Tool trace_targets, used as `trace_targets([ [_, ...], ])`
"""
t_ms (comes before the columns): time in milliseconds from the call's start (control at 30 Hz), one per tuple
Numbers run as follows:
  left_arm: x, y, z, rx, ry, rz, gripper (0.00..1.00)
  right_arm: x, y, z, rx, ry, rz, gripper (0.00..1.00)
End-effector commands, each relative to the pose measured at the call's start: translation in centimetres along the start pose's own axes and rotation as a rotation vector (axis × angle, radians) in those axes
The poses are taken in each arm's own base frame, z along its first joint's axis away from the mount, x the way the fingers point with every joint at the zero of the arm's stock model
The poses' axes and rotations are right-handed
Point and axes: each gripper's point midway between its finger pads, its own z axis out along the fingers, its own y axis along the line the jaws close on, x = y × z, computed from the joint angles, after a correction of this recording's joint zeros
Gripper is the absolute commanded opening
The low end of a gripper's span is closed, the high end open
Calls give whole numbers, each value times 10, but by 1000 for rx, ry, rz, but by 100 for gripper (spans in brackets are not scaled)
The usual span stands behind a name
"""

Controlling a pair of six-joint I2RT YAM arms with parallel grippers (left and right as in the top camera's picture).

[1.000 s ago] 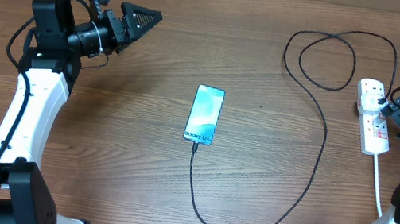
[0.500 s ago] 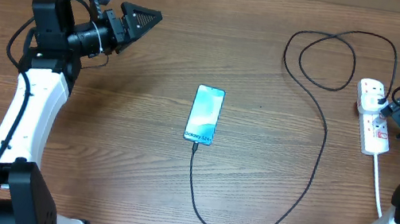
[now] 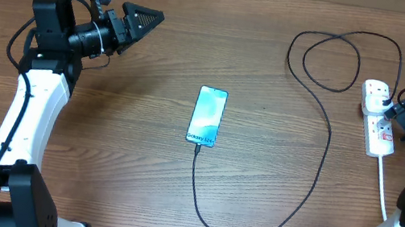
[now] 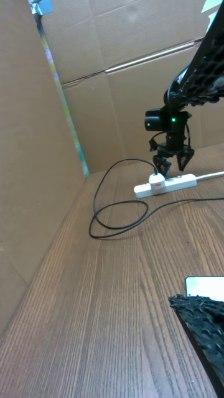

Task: Plug charger to phone and switch on socket

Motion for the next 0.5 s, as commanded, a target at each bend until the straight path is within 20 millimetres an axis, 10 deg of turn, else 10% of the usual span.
trace_targets([
  [0, -5, -15, -6, 16, -18, 58, 100, 22, 9, 14, -26, 82, -43, 100],
  [267, -5, -15, -6, 16, -18, 58, 100, 14, -13, -7, 12, 61, 29, 100],
  [467, -5, -15, -5, 15, -18, 58, 100, 4, 15, -108, -84, -143, -22, 100],
])
